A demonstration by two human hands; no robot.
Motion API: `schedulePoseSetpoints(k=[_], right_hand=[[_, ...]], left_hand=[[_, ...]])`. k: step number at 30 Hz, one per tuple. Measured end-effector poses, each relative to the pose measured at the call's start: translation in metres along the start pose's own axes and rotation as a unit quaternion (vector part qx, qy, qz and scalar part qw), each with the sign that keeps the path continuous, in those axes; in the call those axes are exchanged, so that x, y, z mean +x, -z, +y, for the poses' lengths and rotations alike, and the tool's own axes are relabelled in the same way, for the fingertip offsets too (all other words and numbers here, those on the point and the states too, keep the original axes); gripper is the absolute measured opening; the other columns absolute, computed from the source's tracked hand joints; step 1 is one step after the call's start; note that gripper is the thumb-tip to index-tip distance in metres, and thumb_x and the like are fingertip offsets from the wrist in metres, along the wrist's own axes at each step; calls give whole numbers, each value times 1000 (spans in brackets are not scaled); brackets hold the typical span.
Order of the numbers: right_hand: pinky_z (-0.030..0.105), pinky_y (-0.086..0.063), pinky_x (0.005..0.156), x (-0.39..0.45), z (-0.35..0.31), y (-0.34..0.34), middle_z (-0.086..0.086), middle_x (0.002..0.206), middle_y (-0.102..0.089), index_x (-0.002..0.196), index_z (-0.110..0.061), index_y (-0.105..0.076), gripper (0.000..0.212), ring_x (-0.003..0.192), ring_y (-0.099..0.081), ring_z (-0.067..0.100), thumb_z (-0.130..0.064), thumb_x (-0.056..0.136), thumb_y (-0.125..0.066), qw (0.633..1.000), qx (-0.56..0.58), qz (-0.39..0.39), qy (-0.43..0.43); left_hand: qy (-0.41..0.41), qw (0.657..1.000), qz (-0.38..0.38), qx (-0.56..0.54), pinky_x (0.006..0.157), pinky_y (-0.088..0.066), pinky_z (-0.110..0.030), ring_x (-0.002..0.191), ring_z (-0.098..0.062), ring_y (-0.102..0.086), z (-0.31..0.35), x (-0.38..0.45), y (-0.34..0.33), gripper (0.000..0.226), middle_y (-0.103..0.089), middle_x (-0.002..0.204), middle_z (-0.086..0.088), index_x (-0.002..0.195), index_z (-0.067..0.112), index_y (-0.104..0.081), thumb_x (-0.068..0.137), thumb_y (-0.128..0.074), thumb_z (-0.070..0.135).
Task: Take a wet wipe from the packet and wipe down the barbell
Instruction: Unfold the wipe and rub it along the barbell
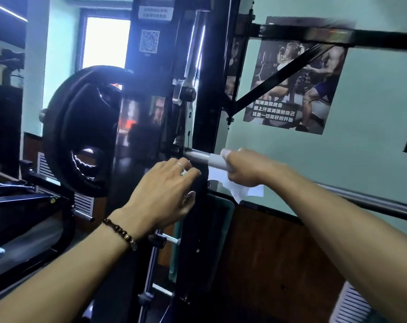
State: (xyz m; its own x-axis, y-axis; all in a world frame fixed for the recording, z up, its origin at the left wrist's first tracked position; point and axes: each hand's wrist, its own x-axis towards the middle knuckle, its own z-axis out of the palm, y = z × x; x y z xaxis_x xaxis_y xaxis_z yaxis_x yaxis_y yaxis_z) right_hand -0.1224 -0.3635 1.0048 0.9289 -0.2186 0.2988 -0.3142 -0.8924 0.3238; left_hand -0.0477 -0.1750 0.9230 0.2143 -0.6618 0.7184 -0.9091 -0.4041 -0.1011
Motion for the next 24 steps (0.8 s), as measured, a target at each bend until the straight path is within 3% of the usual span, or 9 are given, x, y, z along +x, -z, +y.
schedulePoseSetpoints(k=[5,10,16,20,24], right_hand=[[30,-23,42,-54,44,-1,1,65,-40,83,-19,-35,13,52,-40,17,-14,86,-47,996,-54,12,-66],[30,-23,42,-26,23,-6,-1,63,-37,80,-18,-38,14,59,-45,27,-18,86,-51,996,-50,56,-41],[31,-17,40,-58,53,-14,2,58,-34,81,-17,-32,20,45,-31,19,-10,80,-50,990,-92,90,-49],[32,-18,40,-90,80,-14,1,58,-36,80,-19,-31,22,47,-32,23,-8,77,-49,984,-113,93,-96],[31,-17,41,-66,57,-14,-1,60,-34,81,-19,-36,22,54,-37,26,-10,79,-55,988,-90,98,-78]], left_hand=[[-20,1000,5,-16,88,-46,-41,104,-28,-54,16,15,-7,38,-56,118,-6,116,15,-56,83,-55,32],[-27,999,20,-20,85,-48,-40,102,-29,-57,19,26,-14,51,-58,120,-8,127,15,-51,79,-62,30],[-28,999,40,-4,106,-35,-42,119,-31,-48,31,44,-22,57,-53,129,-10,129,14,-47,77,-63,30],[-40,998,39,-17,108,-31,-41,118,-30,-46,47,52,-26,56,-49,131,-8,129,18,-44,79,-61,33],[-45,998,33,-14,110,-30,-41,125,-30,-43,53,53,-29,58,-48,135,-9,132,17,-41,80,-60,33]])
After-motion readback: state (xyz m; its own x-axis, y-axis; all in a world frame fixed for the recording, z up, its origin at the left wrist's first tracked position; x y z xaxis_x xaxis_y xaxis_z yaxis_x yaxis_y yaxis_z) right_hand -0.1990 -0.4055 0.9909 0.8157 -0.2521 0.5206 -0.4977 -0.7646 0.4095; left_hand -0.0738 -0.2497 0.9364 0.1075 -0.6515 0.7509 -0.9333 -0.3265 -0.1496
